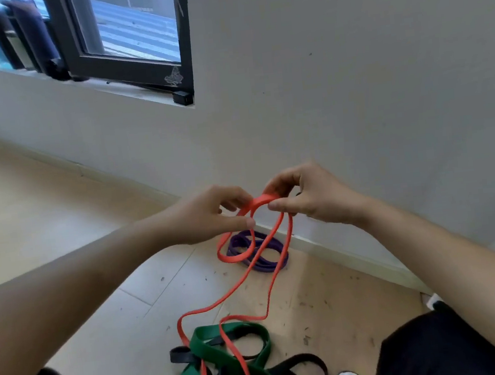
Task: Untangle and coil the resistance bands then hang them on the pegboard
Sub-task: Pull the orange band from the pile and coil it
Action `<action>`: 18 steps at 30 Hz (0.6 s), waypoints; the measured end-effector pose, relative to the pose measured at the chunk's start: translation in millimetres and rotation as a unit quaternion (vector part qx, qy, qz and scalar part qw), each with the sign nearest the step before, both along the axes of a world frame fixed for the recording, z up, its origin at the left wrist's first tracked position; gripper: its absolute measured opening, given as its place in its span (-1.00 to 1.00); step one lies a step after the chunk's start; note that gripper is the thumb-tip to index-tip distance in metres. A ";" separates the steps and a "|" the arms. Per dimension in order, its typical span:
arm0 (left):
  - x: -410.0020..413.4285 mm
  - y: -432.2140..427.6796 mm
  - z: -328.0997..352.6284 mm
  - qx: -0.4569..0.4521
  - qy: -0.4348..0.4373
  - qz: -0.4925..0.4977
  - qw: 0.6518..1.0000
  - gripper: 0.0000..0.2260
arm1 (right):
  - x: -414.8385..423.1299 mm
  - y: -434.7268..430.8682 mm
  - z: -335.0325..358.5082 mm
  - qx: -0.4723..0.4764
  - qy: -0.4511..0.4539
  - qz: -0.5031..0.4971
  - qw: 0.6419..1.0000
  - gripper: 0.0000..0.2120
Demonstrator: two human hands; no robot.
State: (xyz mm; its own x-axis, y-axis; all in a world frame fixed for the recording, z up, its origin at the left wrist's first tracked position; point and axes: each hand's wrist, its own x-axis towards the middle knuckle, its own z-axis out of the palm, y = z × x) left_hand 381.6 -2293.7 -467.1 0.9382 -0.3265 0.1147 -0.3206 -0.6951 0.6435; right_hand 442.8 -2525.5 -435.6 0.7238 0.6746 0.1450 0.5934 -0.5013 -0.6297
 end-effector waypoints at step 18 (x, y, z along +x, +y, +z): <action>-2.2 -2.4 5.8 -0.074 -0.047 -0.029 0.996 -0.87 | -8.4 7.0 -6.7 0.053 0.111 0.047 0.991 -0.70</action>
